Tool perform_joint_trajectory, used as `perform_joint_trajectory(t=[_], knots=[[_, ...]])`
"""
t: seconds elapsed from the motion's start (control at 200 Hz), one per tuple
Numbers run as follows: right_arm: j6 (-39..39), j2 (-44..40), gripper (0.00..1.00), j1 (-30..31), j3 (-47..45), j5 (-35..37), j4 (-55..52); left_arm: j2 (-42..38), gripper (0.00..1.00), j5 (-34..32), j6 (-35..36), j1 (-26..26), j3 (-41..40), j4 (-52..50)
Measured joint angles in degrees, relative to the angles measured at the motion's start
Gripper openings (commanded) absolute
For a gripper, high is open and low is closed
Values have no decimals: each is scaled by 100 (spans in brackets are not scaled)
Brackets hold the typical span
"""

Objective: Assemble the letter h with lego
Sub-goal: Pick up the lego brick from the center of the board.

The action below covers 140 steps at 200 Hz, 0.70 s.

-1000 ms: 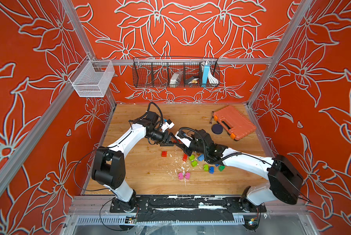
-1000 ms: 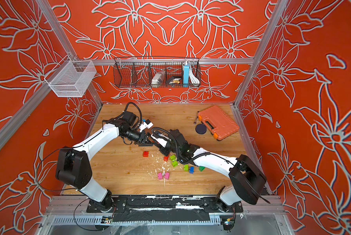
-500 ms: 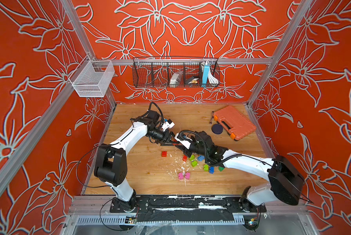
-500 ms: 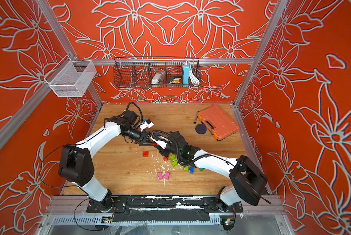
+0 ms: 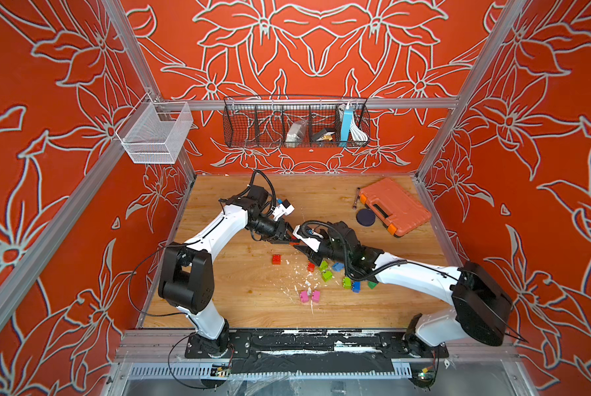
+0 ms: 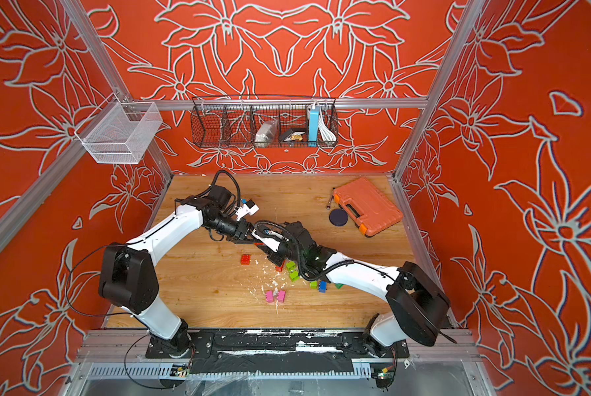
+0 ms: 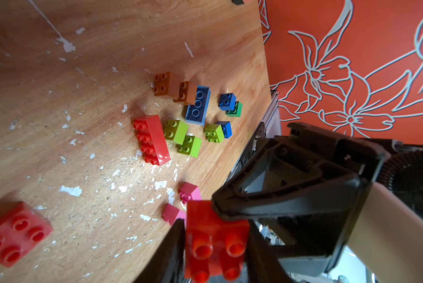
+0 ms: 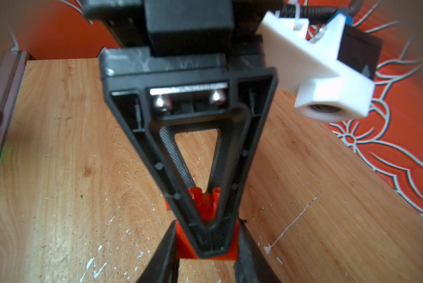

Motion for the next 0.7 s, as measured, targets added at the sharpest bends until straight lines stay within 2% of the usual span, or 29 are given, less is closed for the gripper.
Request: perform_joint_trajectory(t=[0.045,0.24,0.405,0.55,0.575,0.701], knots=[[4,0,31,0,0,11,0,0,32,-4,68,-2,0,-15],[11,2,51,7,0,63,22,-48,27,9,348,-2,-20,-105],[35,-37,57,15,-17,79,2,-310,26,-278,470,0,-127,-118],[92,-352,61,20,-210,85,-297,-651,33,-1062,579,-2,-341,-72],[120,-428,65,20,-258,92,-356,-717,33,-1270,597,-4,-415,-46],[216,-750,68,20,-487,201,-592,-1113,32,-2441,741,-216,-1019,251]])
